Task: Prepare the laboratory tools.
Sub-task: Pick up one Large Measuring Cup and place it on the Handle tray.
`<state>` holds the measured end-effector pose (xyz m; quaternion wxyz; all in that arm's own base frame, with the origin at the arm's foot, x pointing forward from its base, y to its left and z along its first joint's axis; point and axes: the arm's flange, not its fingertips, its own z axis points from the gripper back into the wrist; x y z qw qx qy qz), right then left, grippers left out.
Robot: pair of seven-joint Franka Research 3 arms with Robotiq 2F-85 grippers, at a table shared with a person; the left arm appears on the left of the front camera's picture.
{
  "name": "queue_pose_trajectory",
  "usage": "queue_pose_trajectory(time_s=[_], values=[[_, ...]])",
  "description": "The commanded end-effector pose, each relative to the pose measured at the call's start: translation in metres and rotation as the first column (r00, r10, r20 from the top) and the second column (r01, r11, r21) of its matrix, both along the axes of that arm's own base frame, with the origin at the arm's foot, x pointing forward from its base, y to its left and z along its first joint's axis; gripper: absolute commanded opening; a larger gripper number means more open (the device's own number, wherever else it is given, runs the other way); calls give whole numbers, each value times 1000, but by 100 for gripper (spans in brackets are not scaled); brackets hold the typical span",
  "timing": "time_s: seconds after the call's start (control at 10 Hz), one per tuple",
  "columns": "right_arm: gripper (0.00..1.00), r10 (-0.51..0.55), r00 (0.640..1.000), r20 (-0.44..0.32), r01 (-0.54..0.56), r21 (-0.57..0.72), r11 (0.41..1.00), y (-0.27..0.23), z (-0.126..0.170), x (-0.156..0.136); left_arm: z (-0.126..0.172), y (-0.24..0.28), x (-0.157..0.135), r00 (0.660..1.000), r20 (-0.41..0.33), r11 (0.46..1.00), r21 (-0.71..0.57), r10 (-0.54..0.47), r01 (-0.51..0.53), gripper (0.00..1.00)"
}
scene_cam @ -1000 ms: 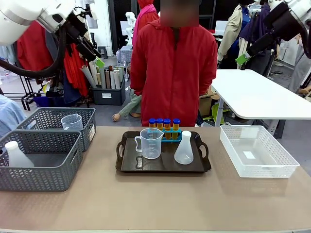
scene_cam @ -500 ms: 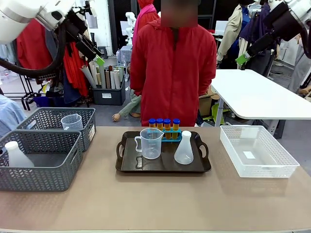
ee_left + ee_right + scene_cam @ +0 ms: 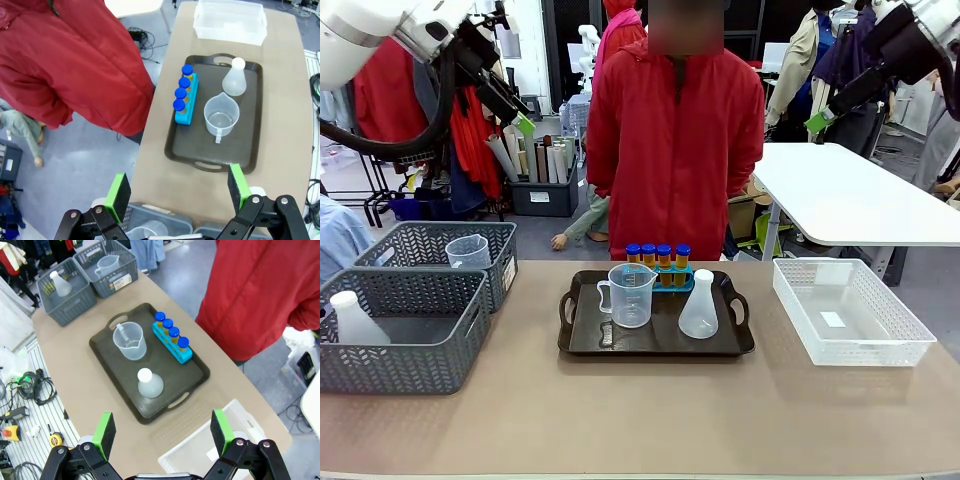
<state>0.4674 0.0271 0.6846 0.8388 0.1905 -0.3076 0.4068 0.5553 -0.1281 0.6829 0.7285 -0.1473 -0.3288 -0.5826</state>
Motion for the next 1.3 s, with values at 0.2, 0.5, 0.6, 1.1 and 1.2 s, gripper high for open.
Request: queue_pose_trajectory(time_s=[0.2,0.5,0.6,1.1,1.2], values=[[100,7,1000,3,-7,6,1000,0,1,-1,1,1,0,1000,7,1000,0,6,-6,100],[100,7,1000,3,-7,6,1000,0,1,-1,1,1,0,1000,7,1000,0,6,-6,100],[100,7,1000,3,-7,6,1000,0,1,-1,1,1,0,1000,7,1000,0,6,-6,100],[100,7,1000,3,-7,6,1000,0,1,-1,1,1,0,1000,7,1000,0,6,-6,100],[100,7,1000,3,-7,6,1000,0,1,-1,1,1,0,1000,7,1000,0,6,-6,100]])
